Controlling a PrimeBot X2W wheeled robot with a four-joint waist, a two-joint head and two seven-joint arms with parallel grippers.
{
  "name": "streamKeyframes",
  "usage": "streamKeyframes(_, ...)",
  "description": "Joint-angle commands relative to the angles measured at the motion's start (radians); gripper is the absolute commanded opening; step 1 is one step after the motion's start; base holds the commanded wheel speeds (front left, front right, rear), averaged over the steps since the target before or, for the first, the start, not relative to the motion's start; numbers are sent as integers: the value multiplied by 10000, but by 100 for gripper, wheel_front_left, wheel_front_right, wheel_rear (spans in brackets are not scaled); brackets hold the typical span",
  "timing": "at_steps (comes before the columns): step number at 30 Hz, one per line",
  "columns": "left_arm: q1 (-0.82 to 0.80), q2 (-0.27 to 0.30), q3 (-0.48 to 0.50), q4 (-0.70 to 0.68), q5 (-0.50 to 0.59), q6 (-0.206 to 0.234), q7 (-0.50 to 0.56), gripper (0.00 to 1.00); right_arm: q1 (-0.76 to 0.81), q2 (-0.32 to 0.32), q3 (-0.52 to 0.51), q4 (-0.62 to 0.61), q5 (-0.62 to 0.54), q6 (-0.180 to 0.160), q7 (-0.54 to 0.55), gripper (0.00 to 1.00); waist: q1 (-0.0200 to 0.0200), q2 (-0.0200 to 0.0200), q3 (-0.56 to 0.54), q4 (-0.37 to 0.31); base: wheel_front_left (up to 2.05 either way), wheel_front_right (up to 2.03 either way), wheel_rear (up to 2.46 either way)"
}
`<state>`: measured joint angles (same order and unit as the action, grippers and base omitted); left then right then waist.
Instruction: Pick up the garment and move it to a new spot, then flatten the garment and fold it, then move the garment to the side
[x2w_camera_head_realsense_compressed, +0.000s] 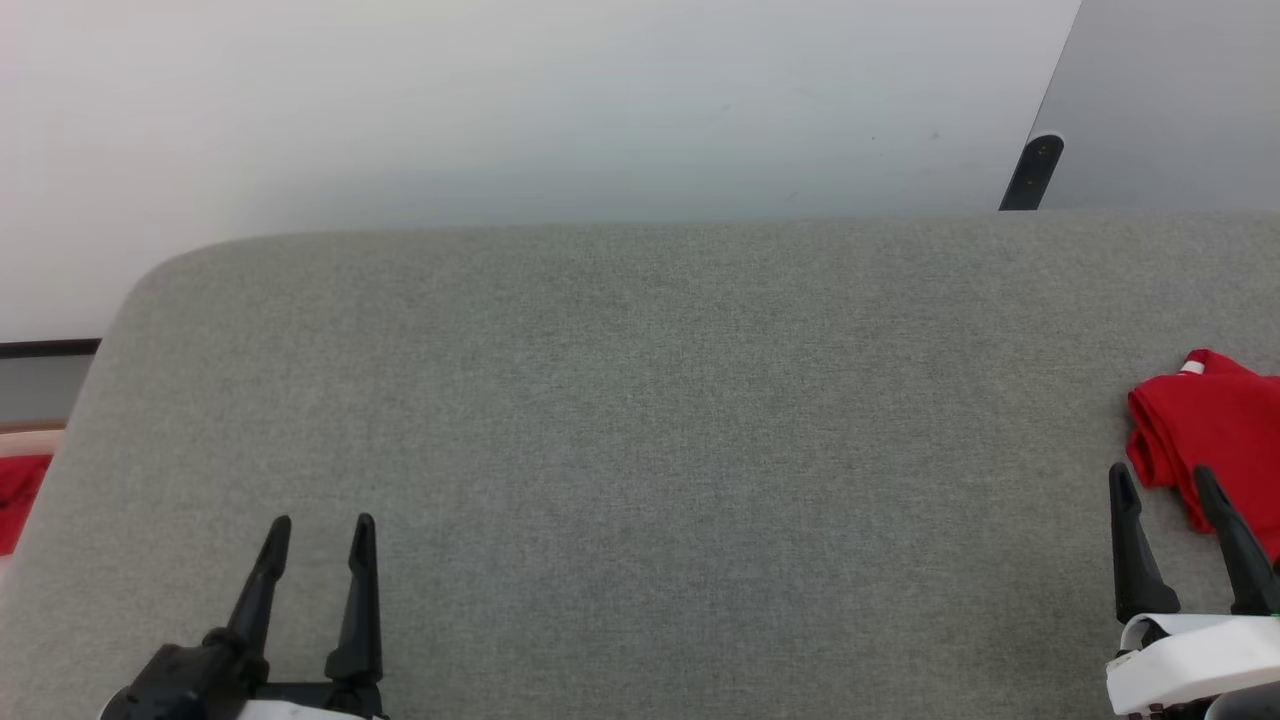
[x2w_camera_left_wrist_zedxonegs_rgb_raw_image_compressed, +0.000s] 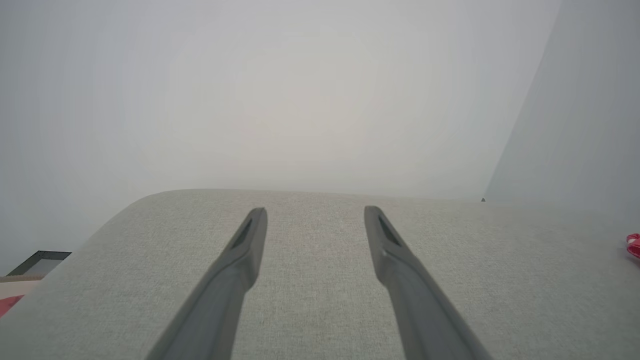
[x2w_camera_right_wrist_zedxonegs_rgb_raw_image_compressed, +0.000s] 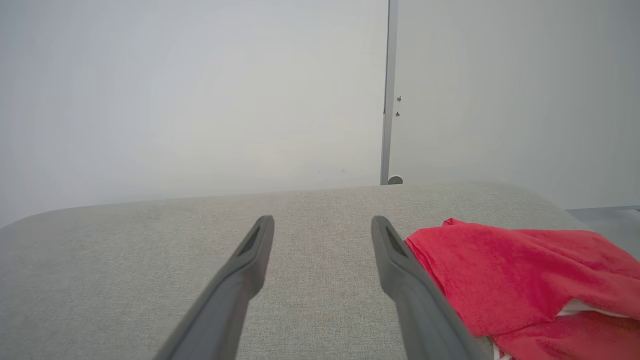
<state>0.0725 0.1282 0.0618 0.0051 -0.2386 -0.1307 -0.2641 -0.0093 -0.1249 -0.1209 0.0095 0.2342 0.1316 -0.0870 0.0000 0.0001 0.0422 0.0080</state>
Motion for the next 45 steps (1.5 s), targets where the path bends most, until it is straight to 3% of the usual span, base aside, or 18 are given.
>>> streamKeyframes(1, 89, 22, -41, 10, -102, 5, 6, 100, 65, -27, 55, -56, -55, -16, -98, 100, 0, -1, -17, -3, 0, 0, 0)
streamKeyframes(17, -244, 476, -482, 675, -1043, 4, 15, 100, 177, -2, 177, -123, 22, -16, -475, 100, 0, -1, -24, -131, 0, 0, 0)
streamKeyframes(45, -396, 713, -549, 648, -799, 217, 12, 100, 7, 114, 364, 25, 254, -16, -477, 100, 0, -1, 57, -302, 0, 0, 0)
